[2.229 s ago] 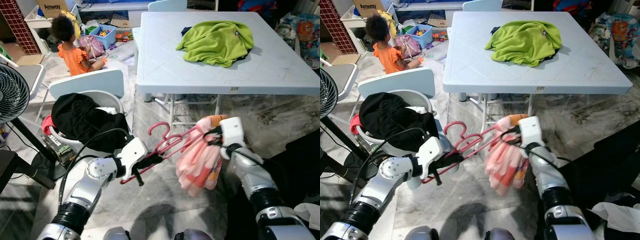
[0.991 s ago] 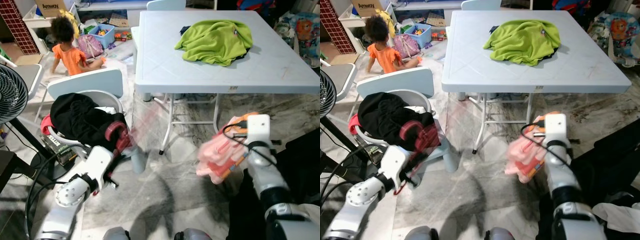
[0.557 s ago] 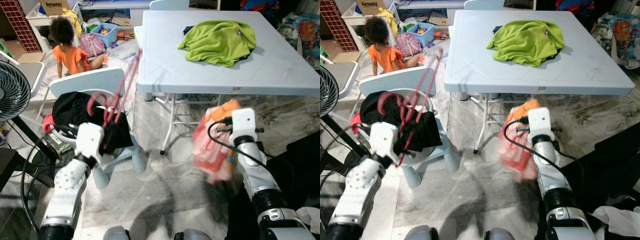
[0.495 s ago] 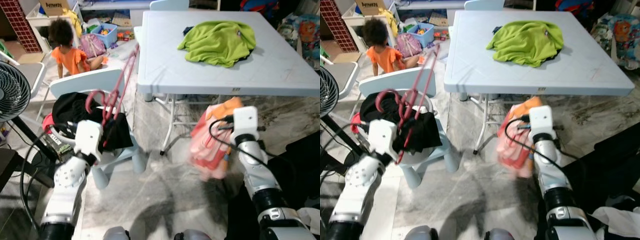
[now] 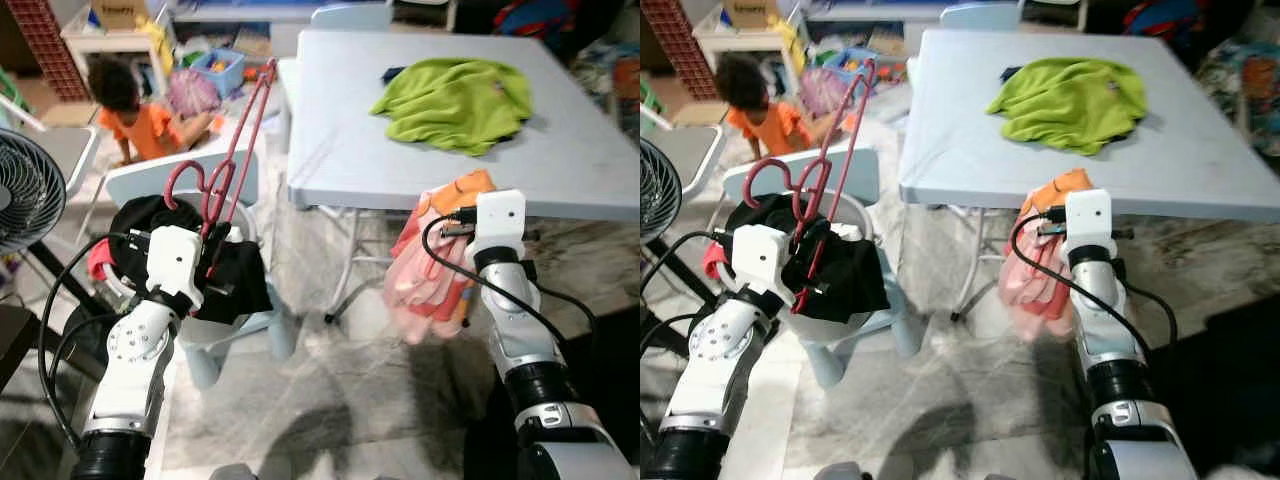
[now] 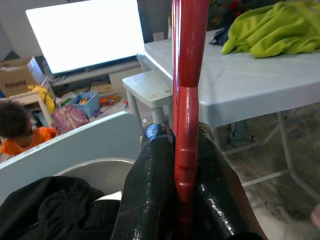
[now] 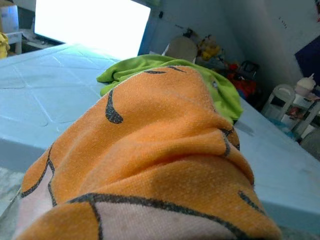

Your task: Hang hanger

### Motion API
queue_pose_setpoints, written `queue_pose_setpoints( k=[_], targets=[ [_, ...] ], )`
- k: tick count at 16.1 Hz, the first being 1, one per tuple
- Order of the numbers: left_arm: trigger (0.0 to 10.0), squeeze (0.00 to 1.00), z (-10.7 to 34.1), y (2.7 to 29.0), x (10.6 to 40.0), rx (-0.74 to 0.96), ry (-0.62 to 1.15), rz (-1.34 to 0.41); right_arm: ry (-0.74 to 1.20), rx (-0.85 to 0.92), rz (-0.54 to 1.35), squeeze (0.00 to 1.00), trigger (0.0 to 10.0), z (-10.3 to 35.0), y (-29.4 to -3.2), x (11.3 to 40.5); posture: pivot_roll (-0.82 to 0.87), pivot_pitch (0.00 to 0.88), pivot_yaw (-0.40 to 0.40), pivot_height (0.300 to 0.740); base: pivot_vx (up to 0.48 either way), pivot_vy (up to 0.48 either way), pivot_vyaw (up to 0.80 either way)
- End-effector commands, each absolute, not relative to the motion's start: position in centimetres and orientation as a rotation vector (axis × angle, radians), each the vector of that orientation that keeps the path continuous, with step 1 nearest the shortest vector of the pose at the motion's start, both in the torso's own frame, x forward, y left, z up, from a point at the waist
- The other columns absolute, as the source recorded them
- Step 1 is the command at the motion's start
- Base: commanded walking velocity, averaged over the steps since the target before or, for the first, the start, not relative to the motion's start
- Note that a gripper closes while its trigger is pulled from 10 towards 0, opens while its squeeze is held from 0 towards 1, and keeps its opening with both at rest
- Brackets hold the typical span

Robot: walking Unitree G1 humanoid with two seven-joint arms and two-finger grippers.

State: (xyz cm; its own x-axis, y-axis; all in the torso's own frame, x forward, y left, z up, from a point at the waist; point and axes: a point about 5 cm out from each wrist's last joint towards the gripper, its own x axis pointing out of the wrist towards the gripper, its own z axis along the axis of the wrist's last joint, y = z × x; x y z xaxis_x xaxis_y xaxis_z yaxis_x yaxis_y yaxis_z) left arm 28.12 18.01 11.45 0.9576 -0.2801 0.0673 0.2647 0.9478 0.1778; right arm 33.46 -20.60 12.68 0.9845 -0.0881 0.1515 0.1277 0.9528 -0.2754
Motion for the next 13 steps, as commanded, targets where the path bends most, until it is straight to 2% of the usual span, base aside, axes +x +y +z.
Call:
queue_pose_setpoints(
  k=[1,5,13],
  targets=[
    [10.0,0.00,11.8,18.2,28.4,0.167,-0.108,-0.268,-0.163,-0.258,-0.135,0.00,10.0,13.8,-20.9,33.8,-0.02,0.005,-0.023,0.740,0.480,0.000,0.00],
    [10.0,0.00,11.9,18.2,28.5,0.170,-0.112,-0.271,-0.169,-0.265,-0.143,0.00,10.0,13.9,-21.0,33.8,-0.01,0.008,-0.021,0.740,0.480,0.000,-0.70],
    [10.0,0.00,12.1,18.5,28.6,0.177,-0.120,-0.219,-0.242,-0.264,-0.047,0.00,10.0,15.8,-19.2,35.0,0.00,0.015,-0.028,0.740,0.451,0.000,0.00]
  ],
)
